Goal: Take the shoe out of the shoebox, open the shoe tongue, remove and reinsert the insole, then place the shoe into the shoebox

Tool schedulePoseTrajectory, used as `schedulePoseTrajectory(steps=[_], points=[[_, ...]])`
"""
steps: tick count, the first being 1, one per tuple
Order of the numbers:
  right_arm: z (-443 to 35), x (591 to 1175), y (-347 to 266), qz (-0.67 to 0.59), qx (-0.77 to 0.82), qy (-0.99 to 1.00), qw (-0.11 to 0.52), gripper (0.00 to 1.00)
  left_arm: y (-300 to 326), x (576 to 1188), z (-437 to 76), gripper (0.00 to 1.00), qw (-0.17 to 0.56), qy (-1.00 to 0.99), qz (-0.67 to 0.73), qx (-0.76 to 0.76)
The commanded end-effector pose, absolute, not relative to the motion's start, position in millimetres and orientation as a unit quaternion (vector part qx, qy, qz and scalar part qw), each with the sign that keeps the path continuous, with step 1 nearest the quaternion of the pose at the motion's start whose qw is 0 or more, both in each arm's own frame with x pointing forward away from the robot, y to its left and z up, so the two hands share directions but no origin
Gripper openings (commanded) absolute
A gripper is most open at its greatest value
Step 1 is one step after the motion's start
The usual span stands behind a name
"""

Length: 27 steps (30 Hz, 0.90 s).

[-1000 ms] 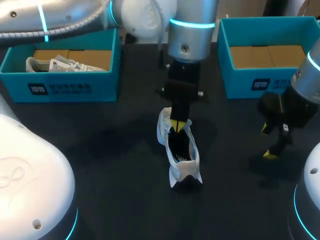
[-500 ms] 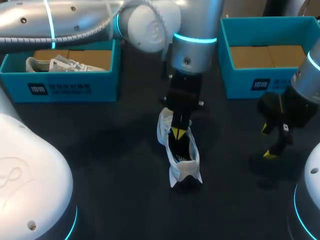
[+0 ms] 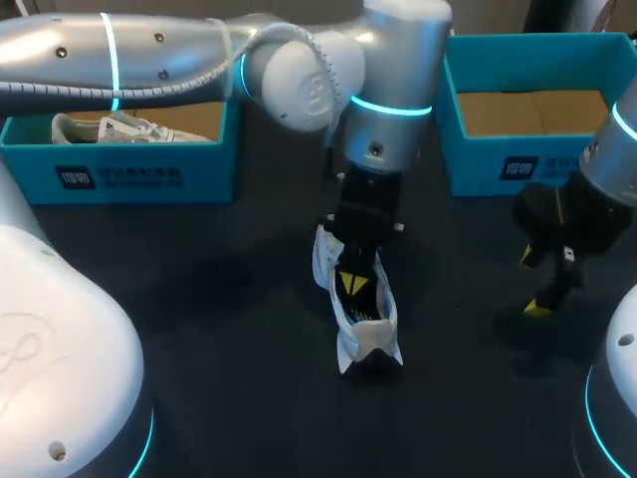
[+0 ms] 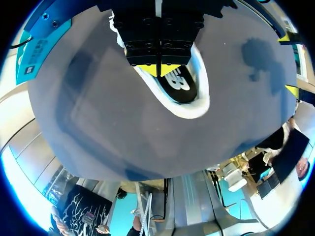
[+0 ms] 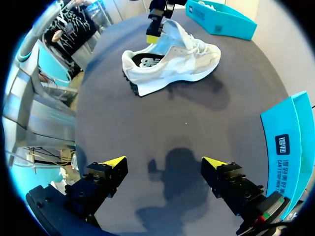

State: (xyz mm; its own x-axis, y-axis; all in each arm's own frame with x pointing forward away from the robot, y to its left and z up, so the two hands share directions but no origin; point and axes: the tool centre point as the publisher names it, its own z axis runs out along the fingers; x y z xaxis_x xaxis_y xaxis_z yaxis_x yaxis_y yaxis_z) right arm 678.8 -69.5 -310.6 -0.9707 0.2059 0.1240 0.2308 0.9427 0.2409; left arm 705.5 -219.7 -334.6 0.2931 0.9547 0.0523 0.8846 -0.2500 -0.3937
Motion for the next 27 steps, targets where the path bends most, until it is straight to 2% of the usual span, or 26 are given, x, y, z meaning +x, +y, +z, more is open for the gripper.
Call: schedulePoseTrajectory(steps=[1, 14, 27], points=[[-310.9, 677.5, -69.5, -0.127, -0.111, -0.985, 0.047, 1.00, -223.6, 705.1, -355.0, 0.00, 0.186, -0.593, 0.089, -0.778], [-310.9, 677.5, -69.5, -0.127, -0.111, -0.985, 0.047, 1.00, -204.3, 709.0, -384.1, 0.00, 0.187, -0.616, 0.072, -0.762], [-310.9, 677.5, -69.5, -0.127, -0.111, -0.985, 0.047, 1.00, -204.6, 693.1, -407.8, 0.00, 0.152, -0.637, 0.076, -0.752]])
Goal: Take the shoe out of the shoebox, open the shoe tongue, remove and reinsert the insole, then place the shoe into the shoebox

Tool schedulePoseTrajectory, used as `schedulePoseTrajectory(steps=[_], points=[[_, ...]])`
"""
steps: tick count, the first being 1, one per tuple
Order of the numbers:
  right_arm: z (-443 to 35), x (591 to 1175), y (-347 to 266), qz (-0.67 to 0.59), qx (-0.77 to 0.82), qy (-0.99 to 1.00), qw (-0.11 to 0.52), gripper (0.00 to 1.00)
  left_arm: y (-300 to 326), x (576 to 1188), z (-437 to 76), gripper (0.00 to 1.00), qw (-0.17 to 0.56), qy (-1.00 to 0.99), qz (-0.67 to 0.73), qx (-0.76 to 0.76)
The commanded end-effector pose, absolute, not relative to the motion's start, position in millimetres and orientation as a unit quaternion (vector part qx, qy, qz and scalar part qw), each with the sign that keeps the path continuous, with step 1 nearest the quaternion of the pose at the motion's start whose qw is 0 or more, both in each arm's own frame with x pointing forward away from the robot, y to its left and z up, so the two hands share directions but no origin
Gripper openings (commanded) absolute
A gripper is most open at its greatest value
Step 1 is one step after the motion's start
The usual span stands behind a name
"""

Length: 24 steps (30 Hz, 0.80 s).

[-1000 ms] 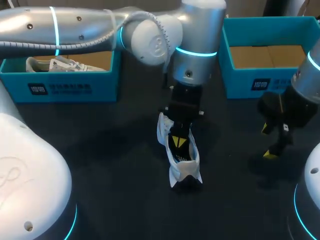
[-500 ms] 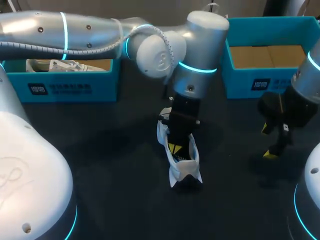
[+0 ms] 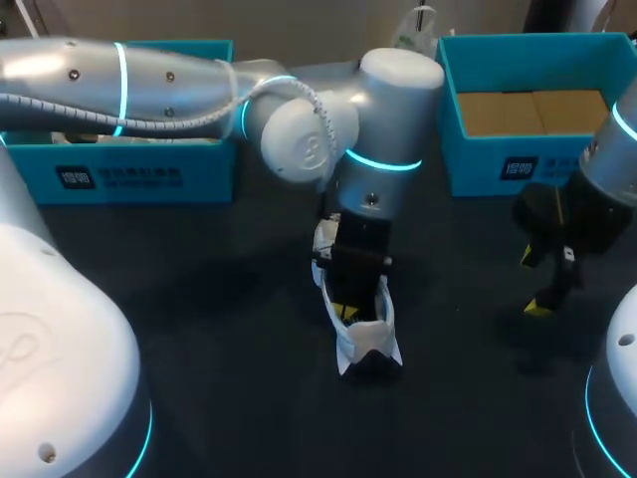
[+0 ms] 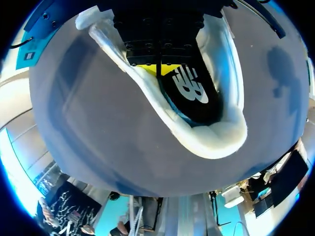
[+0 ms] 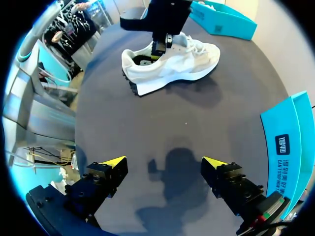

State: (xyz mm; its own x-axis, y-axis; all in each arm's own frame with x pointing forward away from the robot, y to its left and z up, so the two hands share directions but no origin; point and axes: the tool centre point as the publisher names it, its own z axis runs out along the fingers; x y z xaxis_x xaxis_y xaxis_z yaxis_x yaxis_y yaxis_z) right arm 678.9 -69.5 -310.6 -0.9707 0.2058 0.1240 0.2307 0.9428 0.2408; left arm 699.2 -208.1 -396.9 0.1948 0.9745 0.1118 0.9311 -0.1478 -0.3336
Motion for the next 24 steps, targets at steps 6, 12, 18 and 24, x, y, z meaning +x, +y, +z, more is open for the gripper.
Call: schedulePoseTrajectory(steps=[6, 12, 18, 24], points=[[-310.9, 677.5, -69.5, -0.127, -0.111, -0.985, 0.047, 1.00, -211.9, 698.4, -401.1, 0.00, 0.128, -0.647, 0.083, -0.747], [-310.9, 677.5, -69.5, -0.127, -0.111, -0.985, 0.047, 1.00, -209.1, 701.1, -382.7, 0.00, 0.114, -0.643, 0.069, -0.754], [-310.9, 677.5, -69.5, -0.127, -0.111, -0.985, 0.047, 1.00, -212.6, 700.5, -404.7, 0.00, 0.118, -0.647, 0.057, -0.751], [-310.9, 677.5, -69.5, -0.127, -0.111, -0.985, 0.047, 1.00, -218.2, 705.5, -427.6, 0.00, 0.106, -0.660, 0.051, -0.742]])
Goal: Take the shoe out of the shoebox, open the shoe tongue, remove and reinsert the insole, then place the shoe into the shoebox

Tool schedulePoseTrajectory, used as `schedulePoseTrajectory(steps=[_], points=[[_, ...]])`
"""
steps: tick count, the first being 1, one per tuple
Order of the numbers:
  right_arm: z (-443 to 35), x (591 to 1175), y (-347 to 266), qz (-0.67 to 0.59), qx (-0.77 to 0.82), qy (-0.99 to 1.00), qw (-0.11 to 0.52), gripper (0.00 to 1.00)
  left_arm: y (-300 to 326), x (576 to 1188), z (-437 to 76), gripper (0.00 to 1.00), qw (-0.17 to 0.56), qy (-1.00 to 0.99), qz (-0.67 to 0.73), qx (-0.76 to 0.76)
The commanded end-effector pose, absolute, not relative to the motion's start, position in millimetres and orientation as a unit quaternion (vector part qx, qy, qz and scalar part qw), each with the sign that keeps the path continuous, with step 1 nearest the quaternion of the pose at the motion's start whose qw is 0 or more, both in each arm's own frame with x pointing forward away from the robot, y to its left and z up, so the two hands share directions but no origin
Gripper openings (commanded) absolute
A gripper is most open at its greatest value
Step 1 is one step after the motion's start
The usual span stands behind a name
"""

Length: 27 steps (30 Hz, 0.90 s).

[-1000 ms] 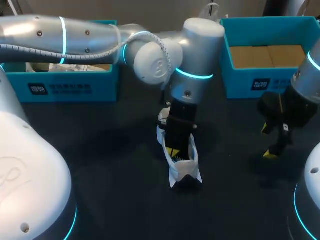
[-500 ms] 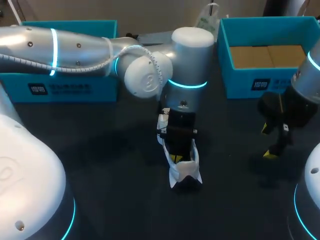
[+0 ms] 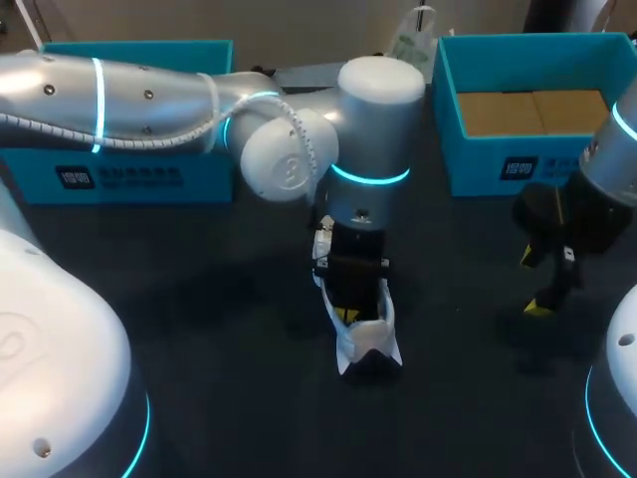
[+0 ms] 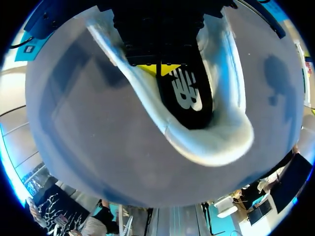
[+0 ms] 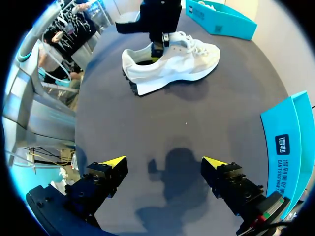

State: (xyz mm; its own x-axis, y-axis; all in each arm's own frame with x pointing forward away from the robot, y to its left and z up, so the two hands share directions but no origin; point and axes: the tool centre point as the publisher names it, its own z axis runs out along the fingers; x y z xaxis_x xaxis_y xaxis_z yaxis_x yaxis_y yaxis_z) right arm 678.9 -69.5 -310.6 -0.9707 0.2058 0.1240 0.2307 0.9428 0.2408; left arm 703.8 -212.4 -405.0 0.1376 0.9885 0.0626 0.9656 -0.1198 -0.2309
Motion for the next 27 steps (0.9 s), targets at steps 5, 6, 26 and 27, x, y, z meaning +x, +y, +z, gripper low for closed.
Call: schedulePoseTrajectory(steps=[5, 6, 26, 27], points=[[-310.9, 677.5, -69.5, -0.127, -0.111, -0.985, 0.047, 1.00, -216.1, 707.0, -422.3, 0.00, 0.102, -0.664, 0.053, -0.739], [-310.9, 677.5, -69.5, -0.127, -0.111, -0.985, 0.047, 1.00, -214.8, 706.9, -417.7, 0.00, 0.100, -0.663, 0.054, -0.740], [-310.9, 677.5, -69.5, -0.127, -0.111, -0.985, 0.047, 1.00, -248.3, 663.0, -397.1, 0.00, 0.128, -0.653, 0.118, -0.737], [-310.9, 677.5, -69.5, -0.127, -0.111, -0.985, 0.047, 1.00, -251.0, 658.8, -401.4, 0.00, 0.134, -0.650, 0.119, -0.738]])
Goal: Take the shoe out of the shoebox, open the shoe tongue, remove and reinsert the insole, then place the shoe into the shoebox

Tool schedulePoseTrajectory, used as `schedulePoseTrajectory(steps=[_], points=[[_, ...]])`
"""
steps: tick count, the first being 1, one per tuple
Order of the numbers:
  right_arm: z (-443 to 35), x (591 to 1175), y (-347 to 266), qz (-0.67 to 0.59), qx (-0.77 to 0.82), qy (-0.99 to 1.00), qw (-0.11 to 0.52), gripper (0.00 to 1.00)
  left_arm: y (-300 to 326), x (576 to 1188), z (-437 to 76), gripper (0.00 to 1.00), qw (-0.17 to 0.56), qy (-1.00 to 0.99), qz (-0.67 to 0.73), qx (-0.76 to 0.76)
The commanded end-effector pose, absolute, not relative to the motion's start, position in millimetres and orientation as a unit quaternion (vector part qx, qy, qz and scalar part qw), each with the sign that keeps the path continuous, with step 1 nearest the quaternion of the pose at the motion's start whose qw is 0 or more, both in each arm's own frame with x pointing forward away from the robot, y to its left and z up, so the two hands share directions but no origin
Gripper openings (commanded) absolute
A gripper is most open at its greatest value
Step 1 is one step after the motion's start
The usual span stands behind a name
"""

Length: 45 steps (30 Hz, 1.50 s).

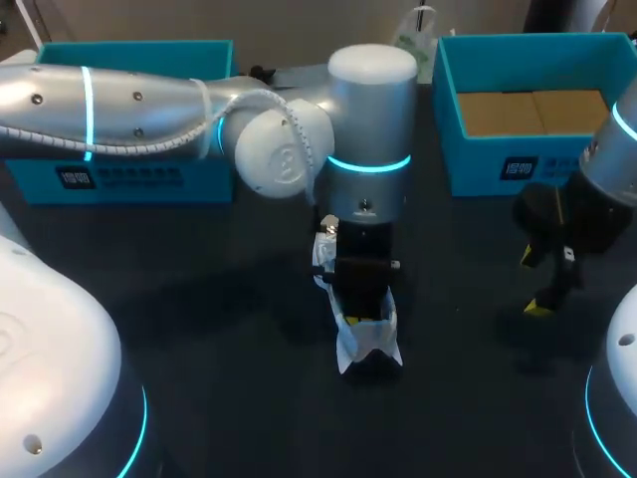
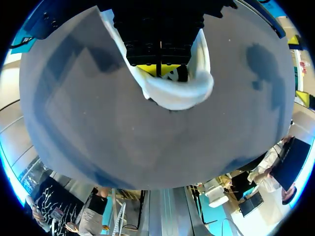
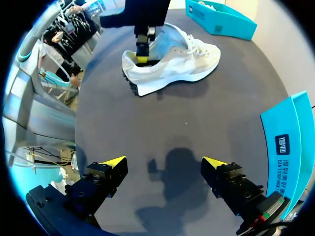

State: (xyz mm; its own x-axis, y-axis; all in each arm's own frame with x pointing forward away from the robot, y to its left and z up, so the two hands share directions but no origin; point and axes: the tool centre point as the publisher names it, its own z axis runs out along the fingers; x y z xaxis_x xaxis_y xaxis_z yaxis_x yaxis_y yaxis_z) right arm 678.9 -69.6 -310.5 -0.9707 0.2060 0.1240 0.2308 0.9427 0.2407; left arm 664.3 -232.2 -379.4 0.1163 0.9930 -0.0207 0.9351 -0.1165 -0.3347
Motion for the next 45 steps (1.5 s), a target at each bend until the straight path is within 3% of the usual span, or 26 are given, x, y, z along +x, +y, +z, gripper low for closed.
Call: schedulePoseTrajectory(steps=[1, 10, 18, 38, 45], points=[[-310.9, 677.5, -69.5, -0.127, -0.111, -0.985, 0.047, 1.00, -251.9, 655.6, -403.4, 0.00, 0.133, -0.649, 0.115, -0.740], [-310.9, 677.5, -69.5, -0.127, -0.111, -0.985, 0.047, 1.00, -237.7, 671.2, -421.2, 0.00, 0.113, -0.670, 0.078, -0.729], [-310.9, 677.5, -69.5, -0.127, -0.111, -0.985, 0.047, 1.00, -229.4, 691.7, -405.6, 0.00, 0.095, -0.683, 0.072, -0.721], [-310.9, 677.5, -69.5, -0.127, -0.111, -0.985, 0.047, 1.00, -247.9, 664.0, -418.3, 0.00, 0.100, -0.664, 0.090, -0.736], [-310.9, 677.5, -69.5, -0.127, -0.111, -0.985, 0.047, 1.00, -235.3, 673.2, -389.4, 0.00, 0.073, -0.666, 0.085, -0.737]])
